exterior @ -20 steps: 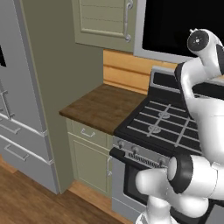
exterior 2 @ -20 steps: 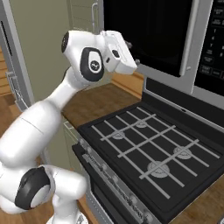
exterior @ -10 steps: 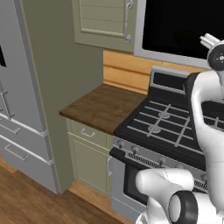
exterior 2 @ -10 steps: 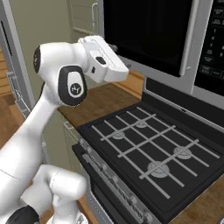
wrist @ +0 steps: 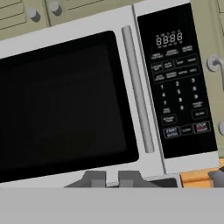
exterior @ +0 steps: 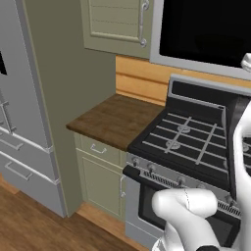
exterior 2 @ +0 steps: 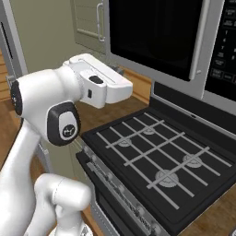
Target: Pick the avocado from the sink and place it in the bowl. Then pick the bowl and place it in the microwave. Then close the microwave door and press the start button.
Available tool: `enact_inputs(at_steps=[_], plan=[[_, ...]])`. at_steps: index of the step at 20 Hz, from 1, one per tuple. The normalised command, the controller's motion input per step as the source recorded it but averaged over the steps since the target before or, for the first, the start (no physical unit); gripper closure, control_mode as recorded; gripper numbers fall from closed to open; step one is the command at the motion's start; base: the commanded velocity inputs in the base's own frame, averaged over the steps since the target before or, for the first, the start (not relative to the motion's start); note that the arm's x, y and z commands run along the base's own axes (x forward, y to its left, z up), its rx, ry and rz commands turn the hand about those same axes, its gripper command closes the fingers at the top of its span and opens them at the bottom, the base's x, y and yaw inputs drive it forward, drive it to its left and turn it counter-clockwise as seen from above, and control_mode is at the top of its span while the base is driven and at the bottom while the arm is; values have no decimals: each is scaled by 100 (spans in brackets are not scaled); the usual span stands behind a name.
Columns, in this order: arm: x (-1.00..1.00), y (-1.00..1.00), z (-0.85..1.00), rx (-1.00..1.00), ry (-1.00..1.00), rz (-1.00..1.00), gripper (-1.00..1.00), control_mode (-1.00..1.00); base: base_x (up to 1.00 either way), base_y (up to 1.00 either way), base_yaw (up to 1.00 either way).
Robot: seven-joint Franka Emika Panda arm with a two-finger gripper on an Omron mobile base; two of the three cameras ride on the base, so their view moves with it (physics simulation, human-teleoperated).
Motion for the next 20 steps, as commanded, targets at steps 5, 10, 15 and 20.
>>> enact_inputs(at_steps=[5, 10, 15, 20], plan=[[-43, -17, 0, -13, 14, 6, 100, -100, 0, 0, 0], [-1, -34, 0, 0, 2, -1, 100, -100, 0, 0, 0], [8, -45, 1, 1, 0, -4, 100, -100, 0, 0, 0], [23, -28, 0, 0, 0, -3, 100, -100, 0, 0, 0]])
